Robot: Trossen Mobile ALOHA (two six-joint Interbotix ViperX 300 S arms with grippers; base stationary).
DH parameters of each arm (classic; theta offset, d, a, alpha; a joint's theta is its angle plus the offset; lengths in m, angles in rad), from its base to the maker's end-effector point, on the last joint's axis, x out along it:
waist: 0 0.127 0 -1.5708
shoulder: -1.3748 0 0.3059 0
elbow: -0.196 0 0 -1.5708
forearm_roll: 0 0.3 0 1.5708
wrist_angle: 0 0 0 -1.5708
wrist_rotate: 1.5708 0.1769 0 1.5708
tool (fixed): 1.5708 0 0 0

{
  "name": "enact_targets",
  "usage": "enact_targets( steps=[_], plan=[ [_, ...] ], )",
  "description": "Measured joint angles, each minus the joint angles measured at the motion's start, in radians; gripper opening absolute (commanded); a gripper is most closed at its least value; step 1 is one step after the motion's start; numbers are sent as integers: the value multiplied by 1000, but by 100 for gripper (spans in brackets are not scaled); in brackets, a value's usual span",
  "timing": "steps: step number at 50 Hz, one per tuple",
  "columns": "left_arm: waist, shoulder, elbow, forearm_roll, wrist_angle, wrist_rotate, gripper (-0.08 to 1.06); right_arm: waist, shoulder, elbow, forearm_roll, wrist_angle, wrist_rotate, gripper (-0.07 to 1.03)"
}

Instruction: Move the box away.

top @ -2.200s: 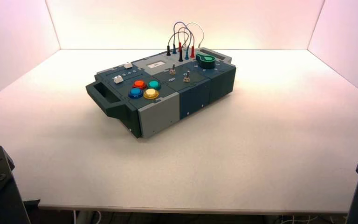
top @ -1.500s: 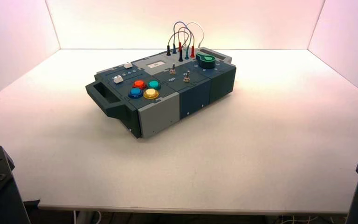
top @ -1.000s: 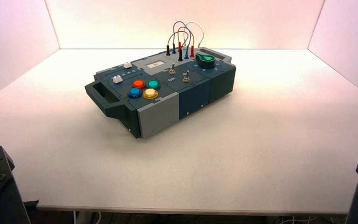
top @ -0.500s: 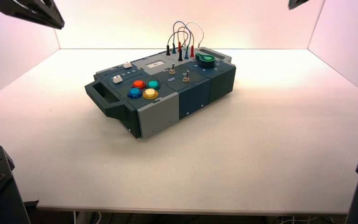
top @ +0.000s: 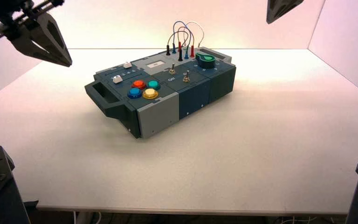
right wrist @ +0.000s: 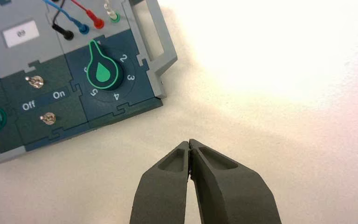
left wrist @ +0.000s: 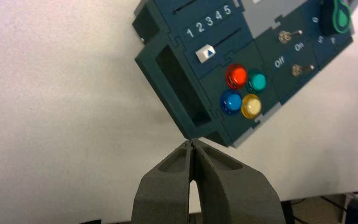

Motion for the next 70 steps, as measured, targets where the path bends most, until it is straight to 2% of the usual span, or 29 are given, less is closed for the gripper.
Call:
enact_targets(
  steps=[10,20,35,37,38,40,41,43,45,70],
  plan=[
    [-2,51,-15,-3,-29,-2,-3,2,31,-35,-6,2,-9,-2],
    [-18,178,-54,-18,-75,0,-3,2,74,-84,-17,2,-26,-2],
    [-49,339,-84,-25,-156,0,-3,2,199,-172,-9,25,-118,-2],
    [-49,348,-86,-25,-161,0,2,3,209,-178,-5,26,-129,-2],
    [-49,354,-87,-26,-164,0,8,3,210,-178,-3,26,-130,-2],
    [-51,364,-91,-28,-167,0,26,3,215,-183,2,26,-135,-1],
    [-51,371,-94,-28,-169,-2,32,5,218,-187,5,28,-138,-1],
    [-51,380,-101,-29,-169,0,52,6,218,-190,6,28,-143,2],
    [-51,390,-106,-31,-170,0,60,6,219,-193,6,28,-143,4],
    [-61,581,-184,-43,-189,-3,62,14,233,-252,8,31,-147,6]
  ],
)
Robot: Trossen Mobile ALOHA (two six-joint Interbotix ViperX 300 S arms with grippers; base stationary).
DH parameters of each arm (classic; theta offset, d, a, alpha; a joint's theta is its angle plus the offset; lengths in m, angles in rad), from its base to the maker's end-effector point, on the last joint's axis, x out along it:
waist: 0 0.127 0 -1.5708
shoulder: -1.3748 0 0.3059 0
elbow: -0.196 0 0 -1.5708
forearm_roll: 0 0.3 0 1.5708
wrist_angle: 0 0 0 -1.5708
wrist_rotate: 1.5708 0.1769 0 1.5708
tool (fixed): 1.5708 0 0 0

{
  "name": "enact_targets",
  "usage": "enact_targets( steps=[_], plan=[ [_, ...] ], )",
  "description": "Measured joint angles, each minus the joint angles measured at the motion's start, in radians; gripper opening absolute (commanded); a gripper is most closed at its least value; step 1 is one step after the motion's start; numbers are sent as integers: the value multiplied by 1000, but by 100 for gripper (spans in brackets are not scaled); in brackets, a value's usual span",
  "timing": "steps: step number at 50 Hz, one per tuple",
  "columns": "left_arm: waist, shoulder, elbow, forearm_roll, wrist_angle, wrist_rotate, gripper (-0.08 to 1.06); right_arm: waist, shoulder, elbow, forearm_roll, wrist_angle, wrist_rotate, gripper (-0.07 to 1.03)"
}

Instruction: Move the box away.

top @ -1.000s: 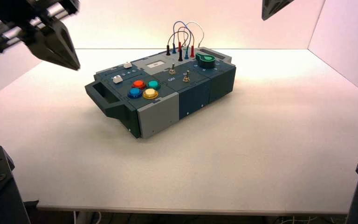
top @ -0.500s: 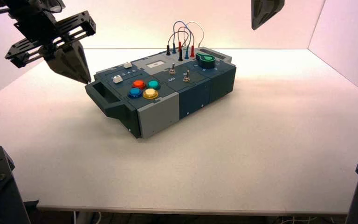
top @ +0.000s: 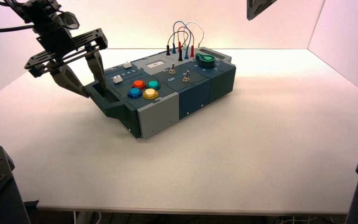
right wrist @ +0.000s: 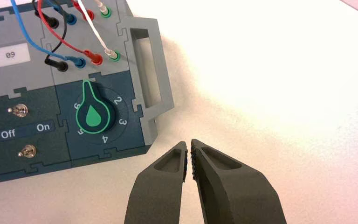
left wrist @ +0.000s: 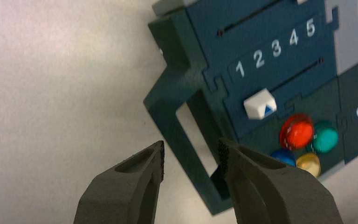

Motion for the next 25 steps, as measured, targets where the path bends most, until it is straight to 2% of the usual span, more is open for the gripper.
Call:
enact_targets(
  steps=[25],
  plan=[
    [17,18,-5,8,-28,0,61,3,26,0,0,2,-5,6]
  ],
)
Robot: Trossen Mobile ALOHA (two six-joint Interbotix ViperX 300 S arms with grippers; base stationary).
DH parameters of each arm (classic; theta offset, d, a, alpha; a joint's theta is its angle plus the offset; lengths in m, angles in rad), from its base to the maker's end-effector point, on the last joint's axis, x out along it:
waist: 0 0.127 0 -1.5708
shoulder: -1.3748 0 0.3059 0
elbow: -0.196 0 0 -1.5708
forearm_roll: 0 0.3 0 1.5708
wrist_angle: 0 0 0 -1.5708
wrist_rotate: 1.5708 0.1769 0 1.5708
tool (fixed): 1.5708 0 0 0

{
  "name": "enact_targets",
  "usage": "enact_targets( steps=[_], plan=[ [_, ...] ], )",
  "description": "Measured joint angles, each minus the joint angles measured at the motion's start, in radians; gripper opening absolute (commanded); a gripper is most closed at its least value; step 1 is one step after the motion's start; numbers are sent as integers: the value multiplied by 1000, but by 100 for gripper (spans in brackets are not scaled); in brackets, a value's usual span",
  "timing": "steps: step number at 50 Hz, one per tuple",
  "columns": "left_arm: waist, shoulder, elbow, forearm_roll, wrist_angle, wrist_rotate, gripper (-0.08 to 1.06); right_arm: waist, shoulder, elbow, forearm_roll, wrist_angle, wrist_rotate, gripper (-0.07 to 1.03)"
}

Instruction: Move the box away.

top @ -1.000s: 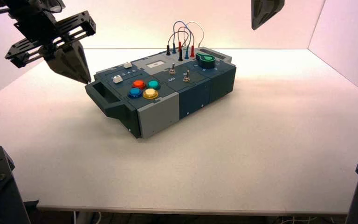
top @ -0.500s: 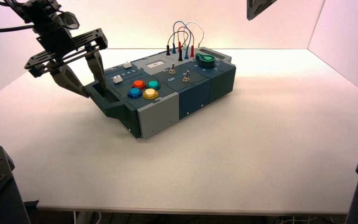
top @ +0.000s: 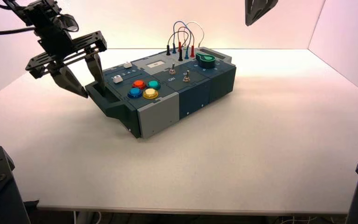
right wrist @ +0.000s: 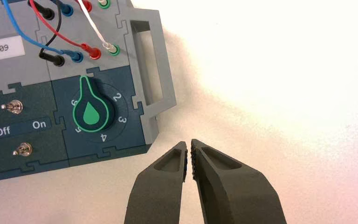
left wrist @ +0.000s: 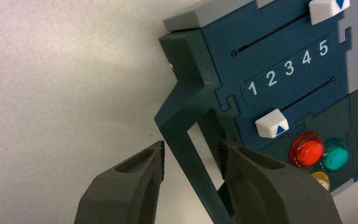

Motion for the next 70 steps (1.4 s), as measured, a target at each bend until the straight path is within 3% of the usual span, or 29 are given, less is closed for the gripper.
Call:
enact_targets(
  steps=[19,29,42,55,70],
  plan=[
    [12,3,11,0,-5,-8,54,15,8,0,0,0,-3,6],
    [51,31,-11,25,-6,-6,54,17,11,0,0,0,-6,6],
    [51,67,-61,51,-2,8,54,18,11,0,2,0,-9,6],
    [46,129,-132,103,26,25,51,18,12,0,0,-2,-12,6],
    [46,187,-229,167,86,32,51,18,14,0,0,0,-41,6]
  ],
)
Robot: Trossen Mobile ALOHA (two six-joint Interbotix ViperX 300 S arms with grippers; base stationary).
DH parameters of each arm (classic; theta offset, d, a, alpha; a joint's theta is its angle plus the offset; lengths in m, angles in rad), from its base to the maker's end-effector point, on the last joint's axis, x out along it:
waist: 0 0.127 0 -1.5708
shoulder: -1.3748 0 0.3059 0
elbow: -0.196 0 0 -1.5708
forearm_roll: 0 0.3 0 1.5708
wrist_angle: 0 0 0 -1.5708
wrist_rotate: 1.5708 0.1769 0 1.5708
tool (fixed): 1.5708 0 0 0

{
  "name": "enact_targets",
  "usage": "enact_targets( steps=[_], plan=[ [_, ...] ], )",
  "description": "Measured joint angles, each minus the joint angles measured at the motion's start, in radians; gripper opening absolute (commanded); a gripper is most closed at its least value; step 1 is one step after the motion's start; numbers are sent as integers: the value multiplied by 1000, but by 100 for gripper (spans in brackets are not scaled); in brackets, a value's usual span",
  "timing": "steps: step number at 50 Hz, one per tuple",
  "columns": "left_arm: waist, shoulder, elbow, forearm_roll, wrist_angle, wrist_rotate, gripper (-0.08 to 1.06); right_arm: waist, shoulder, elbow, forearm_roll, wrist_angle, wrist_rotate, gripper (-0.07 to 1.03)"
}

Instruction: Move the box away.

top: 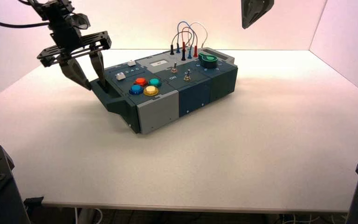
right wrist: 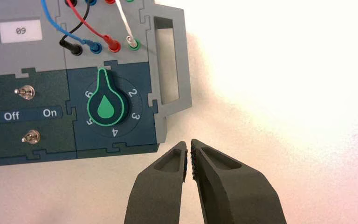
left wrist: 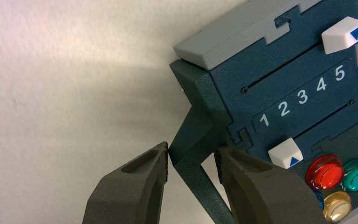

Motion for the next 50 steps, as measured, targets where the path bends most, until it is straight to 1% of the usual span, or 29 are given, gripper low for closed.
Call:
enact_targets(
  steps=[5,6,7,10,16,21,23,26,27,32,33,34,35,36,39,40,42,45,47,50],
  plan=[
    [0,14,-25,25,8,0,51,2,0,12,2,6,-21,6],
    [0,14,-26,25,8,0,51,3,0,15,2,9,-23,6],
    [0,18,-34,34,8,2,51,3,0,17,3,12,-26,6],
    [0,28,-46,44,9,3,51,6,-2,23,6,20,-31,6],
    [0,43,-74,58,12,5,51,11,-5,31,14,21,-32,6],
    [0,63,-106,74,17,20,51,12,-11,38,15,25,-38,6],
    [0,66,-112,75,17,25,51,12,-12,40,15,25,-40,6],
    [0,78,-133,83,17,34,51,12,-12,43,15,26,-44,6],
    [0,89,-150,84,17,37,51,12,-14,44,15,25,-44,6],
    [2,110,-187,89,17,40,51,12,-11,46,15,21,-44,7],
    [2,121,-206,91,15,40,51,12,-9,46,15,18,-44,9],
    [2,123,-207,91,17,40,51,12,-9,46,17,15,-44,10],
    [3,129,-218,91,17,40,51,12,-5,46,17,8,-44,15],
    [5,135,-229,91,21,40,51,12,-2,46,17,0,-44,17],
    [8,146,-247,91,37,40,51,12,9,46,17,-28,-38,33],
    [8,152,-253,92,48,40,51,12,9,46,17,-29,-37,36],
    [8,155,-258,91,55,41,51,11,21,46,17,-55,-29,46],
    [9,156,-259,91,60,40,51,8,34,40,17,-72,-21,51],
    [9,156,-259,91,61,40,51,6,52,26,17,-81,-11,51],
    [9,158,-259,91,61,40,51,6,78,2,17,-86,-3,51]
  ],
)
